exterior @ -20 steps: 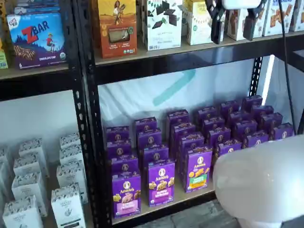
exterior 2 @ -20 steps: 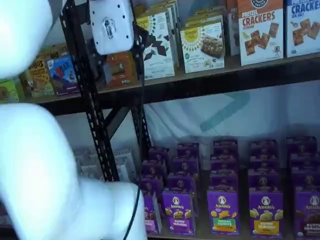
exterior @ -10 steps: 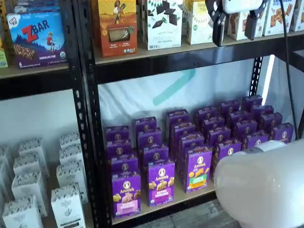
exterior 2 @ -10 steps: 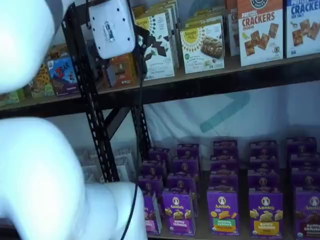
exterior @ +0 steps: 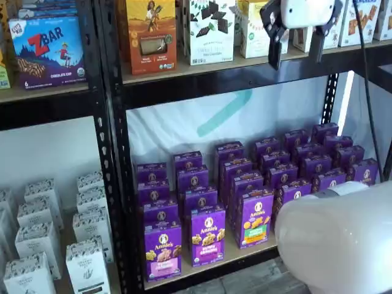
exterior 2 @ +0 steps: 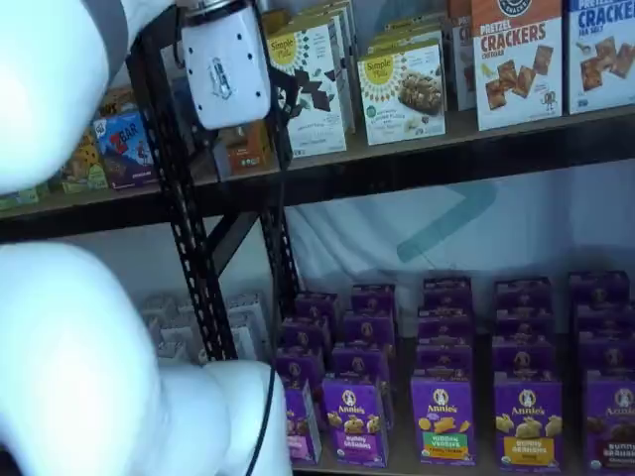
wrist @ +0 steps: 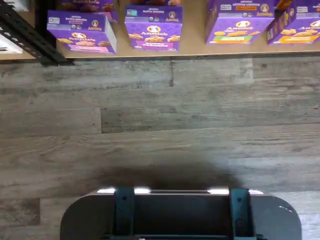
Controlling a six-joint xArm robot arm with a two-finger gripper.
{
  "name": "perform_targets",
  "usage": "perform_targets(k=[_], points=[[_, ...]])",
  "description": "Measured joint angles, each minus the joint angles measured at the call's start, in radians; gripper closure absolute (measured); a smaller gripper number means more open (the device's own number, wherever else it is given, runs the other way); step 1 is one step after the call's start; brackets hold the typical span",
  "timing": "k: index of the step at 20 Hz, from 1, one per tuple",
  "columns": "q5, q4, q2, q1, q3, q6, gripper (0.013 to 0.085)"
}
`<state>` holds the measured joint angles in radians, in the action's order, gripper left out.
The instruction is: Pick up the purple box with a pink patch in the middle, on the bottom shelf, the first box from the left
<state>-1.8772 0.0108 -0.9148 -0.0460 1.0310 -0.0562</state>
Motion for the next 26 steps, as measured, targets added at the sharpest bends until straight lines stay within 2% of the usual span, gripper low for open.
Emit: perform_targets(k=[9, 17, 26], points=[[0.112, 0.038, -0.013, 0.003, -0.120, -0.005, 0.0130], [0.198, 0.028, -0.012, -0.020, -0.231, -0.023, 0.0130], [0.368, 0.041, -0.025, -0.026, -0.416, -0.023, 0.0130]])
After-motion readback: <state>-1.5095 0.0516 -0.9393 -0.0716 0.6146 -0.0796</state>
